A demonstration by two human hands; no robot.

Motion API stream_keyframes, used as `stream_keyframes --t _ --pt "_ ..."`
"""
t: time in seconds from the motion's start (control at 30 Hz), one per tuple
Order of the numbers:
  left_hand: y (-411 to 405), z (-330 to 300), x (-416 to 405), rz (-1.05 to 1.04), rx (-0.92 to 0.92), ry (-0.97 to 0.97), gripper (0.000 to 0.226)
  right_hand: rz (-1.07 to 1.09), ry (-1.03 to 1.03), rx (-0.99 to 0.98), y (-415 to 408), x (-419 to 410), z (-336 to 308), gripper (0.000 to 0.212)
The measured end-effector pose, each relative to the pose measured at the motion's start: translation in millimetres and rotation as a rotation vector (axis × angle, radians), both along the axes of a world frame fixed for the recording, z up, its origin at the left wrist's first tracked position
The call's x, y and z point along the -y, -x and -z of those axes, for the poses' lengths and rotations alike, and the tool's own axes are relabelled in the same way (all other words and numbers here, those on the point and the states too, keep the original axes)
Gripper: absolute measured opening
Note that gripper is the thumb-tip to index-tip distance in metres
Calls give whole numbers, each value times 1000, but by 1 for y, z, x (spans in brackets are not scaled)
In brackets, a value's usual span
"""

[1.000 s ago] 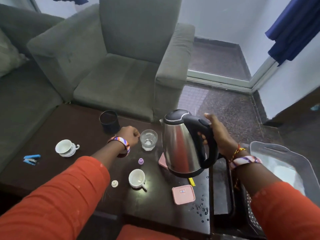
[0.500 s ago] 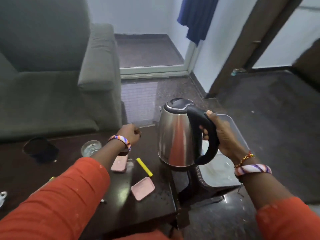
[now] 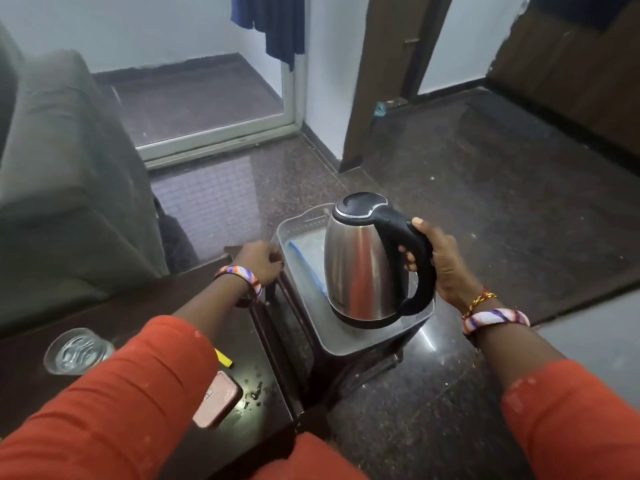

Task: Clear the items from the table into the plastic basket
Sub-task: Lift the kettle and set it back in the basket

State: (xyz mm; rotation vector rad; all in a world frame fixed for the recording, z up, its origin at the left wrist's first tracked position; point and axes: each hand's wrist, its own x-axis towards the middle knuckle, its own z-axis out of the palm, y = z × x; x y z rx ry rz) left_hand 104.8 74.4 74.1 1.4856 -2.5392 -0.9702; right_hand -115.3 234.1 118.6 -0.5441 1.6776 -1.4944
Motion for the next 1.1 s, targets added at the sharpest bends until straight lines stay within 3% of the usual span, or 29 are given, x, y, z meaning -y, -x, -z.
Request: stream_keyframes --t 0.37,0.93,1.1 --pt "11 28 3 15 121 -15 24 -22 -52 9 26 7 58 39" --pt "20 40 10 -4 170 -13 26 -640 -206 -24 76 19 66 49" --pt "22 42 1 -20 195 -21 26 -702 -253 -62 89 25 66 43"
